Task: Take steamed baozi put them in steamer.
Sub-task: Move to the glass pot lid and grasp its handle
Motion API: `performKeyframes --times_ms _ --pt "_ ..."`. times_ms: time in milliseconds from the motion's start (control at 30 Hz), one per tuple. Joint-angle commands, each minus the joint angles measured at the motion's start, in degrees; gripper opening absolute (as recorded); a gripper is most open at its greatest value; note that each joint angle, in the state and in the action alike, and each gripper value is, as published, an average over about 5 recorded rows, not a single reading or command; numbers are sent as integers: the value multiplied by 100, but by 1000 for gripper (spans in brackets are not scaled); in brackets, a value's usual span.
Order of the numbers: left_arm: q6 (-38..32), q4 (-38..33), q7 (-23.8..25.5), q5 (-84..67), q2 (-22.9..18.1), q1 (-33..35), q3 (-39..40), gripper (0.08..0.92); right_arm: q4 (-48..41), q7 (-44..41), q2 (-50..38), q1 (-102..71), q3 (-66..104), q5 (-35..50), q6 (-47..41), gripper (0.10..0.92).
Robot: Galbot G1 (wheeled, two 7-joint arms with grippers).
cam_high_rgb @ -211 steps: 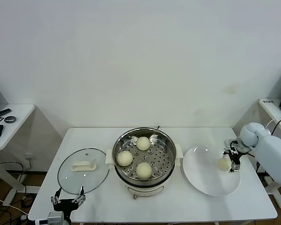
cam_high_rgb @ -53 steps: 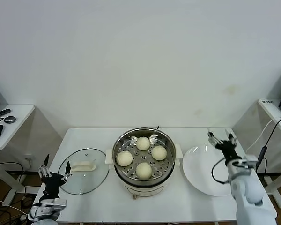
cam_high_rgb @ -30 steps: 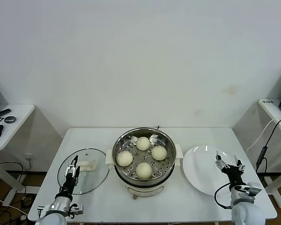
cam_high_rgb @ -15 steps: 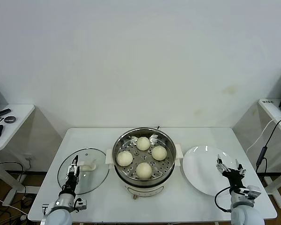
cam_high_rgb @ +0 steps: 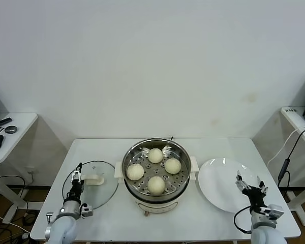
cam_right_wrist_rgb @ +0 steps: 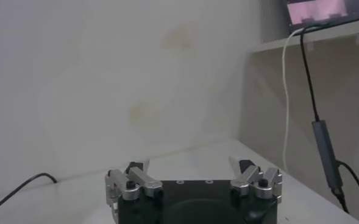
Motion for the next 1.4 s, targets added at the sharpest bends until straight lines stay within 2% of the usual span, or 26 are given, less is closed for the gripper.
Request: performKeyframes --times_ms 33,467,800,900,1067,1167,1267,1400 --pt "32 382 -72 -396 -21 -434 86 823 -1 6 35 -22 -8 -68 12 823" --pt "-44 609 -161 -916 -6 -476 147 807 11 29 78 -32 -72 -143 11 823" --pt "-31 506 -405 -898 -31 -348 158 542 -4 25 88 -56 -105 -174 48 823" --pt "239 210 -300 -887 -60 -243 96 455 10 16 80 -62 -104 -172 41 823" --pt "921 -578 312 -983 -127 4 -68 308 29 -1 65 -54 -103 -171 19 823" --pt "1312 -996 284 -1021 -155 129 -89 224 43 1 58 -36 -104 -163 20 823" --pt "1789 -1466 245 -927 -131 236 -10 182 85 1 42 -34 -109 -154 11 823" --pt "2778 -2256 978 -312 -224 361 59 180 186 -1 6 -67 -103 -121 -20 823"
